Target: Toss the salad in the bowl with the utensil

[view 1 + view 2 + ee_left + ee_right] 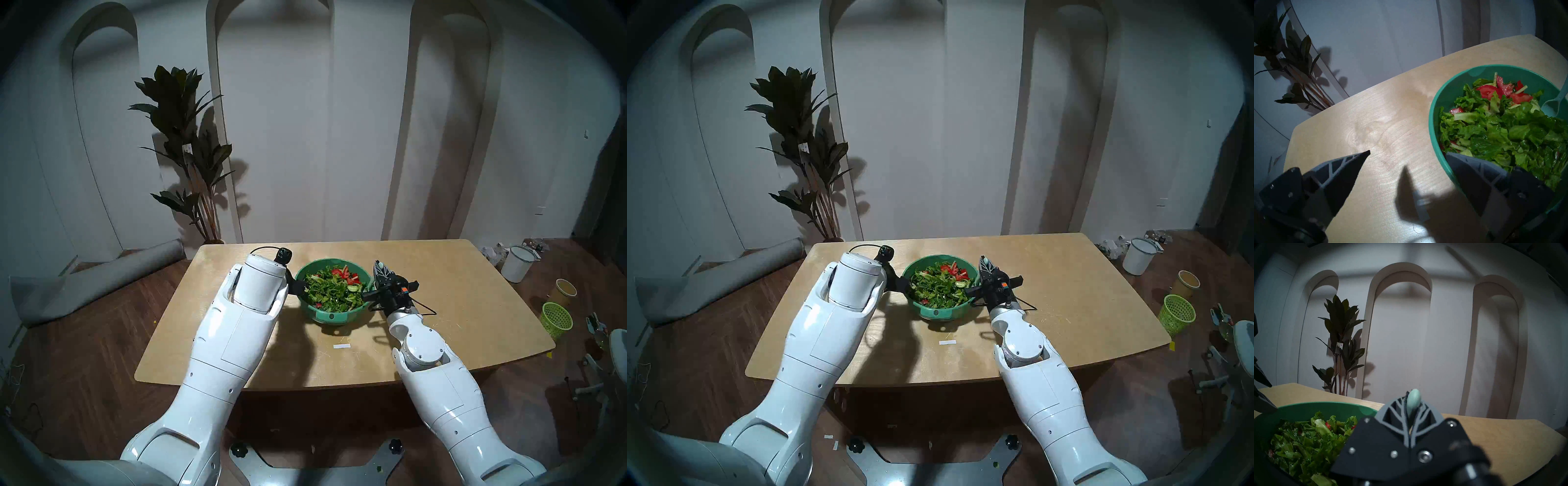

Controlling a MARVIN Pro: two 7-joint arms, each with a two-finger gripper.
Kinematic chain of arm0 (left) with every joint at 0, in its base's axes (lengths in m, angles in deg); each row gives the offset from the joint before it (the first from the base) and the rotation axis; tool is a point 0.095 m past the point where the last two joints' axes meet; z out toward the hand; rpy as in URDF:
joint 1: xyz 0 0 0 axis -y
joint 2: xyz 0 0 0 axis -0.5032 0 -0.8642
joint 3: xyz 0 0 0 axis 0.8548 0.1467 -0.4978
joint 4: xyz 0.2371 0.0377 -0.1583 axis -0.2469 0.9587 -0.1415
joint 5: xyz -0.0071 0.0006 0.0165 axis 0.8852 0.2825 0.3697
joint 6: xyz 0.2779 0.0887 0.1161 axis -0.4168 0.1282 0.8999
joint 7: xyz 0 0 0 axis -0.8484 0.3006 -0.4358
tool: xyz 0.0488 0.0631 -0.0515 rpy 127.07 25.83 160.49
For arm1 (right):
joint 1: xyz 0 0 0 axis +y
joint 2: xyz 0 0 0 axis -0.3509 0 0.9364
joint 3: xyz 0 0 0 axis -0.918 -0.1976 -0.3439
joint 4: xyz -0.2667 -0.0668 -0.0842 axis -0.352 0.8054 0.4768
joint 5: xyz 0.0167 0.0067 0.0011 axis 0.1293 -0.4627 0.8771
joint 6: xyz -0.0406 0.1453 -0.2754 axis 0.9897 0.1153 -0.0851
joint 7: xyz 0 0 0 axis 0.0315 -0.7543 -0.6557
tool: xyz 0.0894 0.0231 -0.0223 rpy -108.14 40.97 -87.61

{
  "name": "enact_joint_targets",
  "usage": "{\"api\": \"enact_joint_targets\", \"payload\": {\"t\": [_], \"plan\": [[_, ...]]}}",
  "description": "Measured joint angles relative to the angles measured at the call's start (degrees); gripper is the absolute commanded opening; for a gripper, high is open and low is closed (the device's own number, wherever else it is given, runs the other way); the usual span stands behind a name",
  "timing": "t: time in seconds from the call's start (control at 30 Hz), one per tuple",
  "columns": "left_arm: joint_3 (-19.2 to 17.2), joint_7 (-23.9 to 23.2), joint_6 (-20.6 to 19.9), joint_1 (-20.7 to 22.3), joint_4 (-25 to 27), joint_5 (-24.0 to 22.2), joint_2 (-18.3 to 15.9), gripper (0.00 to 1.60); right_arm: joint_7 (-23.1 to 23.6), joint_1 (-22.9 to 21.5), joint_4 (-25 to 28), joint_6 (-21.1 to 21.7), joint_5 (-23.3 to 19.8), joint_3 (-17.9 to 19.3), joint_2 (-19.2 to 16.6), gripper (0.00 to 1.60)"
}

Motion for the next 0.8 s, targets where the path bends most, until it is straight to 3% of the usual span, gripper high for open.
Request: {"api": "enact_joint_targets", "payload": {"t": [0.47,0.8], "plan": [[1.36,0.54,0.00,-1.19,-0.35,0.55,2.44,1.60,-0.62,-0.37,-0.88,-0.30,0.68,0.19,-0.02,0.00],[-0.88,1.06,0.00,-0.18,-1.20,0.54,4.21,1.60,-1.07,-0.57,-1.54,-0.59,1.11,0.43,-0.02,0.00]]}}
